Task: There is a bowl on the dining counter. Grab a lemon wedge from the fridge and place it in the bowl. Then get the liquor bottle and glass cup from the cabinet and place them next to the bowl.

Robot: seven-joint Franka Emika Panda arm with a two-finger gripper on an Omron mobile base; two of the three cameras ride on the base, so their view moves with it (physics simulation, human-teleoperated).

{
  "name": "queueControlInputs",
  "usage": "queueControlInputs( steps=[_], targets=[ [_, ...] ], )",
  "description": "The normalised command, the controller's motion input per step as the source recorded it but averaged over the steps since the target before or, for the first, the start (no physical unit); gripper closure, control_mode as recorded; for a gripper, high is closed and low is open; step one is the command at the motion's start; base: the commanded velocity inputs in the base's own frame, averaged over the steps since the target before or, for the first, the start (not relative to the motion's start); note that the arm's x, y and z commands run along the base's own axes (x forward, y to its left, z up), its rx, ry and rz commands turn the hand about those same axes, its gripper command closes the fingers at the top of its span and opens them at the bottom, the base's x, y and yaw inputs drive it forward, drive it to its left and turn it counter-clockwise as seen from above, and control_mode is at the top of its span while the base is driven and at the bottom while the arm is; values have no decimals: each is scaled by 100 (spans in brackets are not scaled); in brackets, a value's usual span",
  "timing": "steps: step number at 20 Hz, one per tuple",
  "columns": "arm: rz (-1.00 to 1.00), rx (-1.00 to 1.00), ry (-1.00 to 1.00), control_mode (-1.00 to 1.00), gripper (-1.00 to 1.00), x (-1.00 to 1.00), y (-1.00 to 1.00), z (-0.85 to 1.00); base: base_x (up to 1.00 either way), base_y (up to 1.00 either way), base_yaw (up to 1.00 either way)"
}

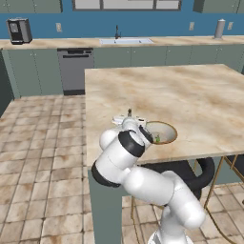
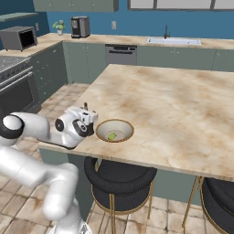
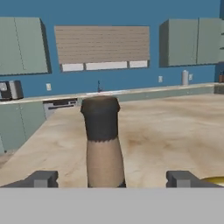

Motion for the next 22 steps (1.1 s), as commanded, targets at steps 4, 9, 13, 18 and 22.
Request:
queueControlInputs(
  steps=[4, 9, 13, 18, 22],
  targets=[
    [0, 0, -21, -100, -100, -18, 0, 49, 0, 0, 0],
    [0, 0, -24, -100, -100, -15, 0, 91, 0, 0, 0],
    [0, 1, -21, -100, -100, -38, 0, 100, 0, 0, 0],
    [0, 4, -9, -100, -100, -65, -3, 100, 0, 0, 0],
    [2, 6, 1, -100, -100, -75, -11, 100, 0, 0, 0]
  ],
)
